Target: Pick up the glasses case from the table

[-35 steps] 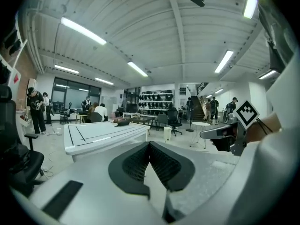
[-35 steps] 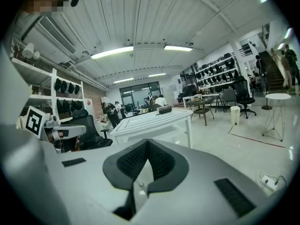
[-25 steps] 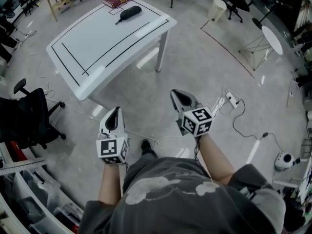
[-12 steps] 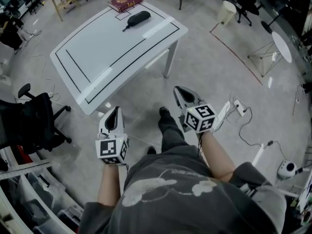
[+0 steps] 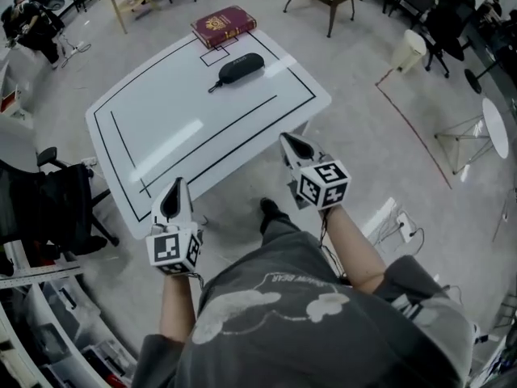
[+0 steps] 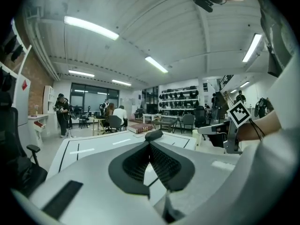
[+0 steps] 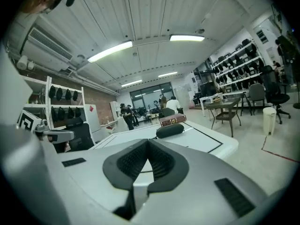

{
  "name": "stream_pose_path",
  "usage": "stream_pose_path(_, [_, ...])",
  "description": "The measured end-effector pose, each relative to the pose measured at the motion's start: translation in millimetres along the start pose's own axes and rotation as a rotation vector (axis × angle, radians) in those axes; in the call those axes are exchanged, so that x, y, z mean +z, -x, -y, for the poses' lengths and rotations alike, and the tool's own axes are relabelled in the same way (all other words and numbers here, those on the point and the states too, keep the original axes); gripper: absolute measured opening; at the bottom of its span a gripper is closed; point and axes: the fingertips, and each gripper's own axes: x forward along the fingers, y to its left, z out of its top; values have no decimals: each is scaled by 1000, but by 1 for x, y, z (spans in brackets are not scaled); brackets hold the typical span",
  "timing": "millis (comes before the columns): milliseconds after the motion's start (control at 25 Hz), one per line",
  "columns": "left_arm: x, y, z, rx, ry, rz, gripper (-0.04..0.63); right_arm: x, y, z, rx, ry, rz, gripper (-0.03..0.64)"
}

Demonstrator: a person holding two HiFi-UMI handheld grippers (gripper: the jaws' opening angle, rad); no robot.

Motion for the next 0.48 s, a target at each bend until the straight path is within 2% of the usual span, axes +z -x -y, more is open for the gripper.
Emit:
stream_pose_path(240, [21,-72,-9,81,10,-15,2,33,-79,55,75,70,-69,0])
stream_pose_path(480, [33,-126,-14,139,13,-29,2,48,-137,83,157,153,-143,0])
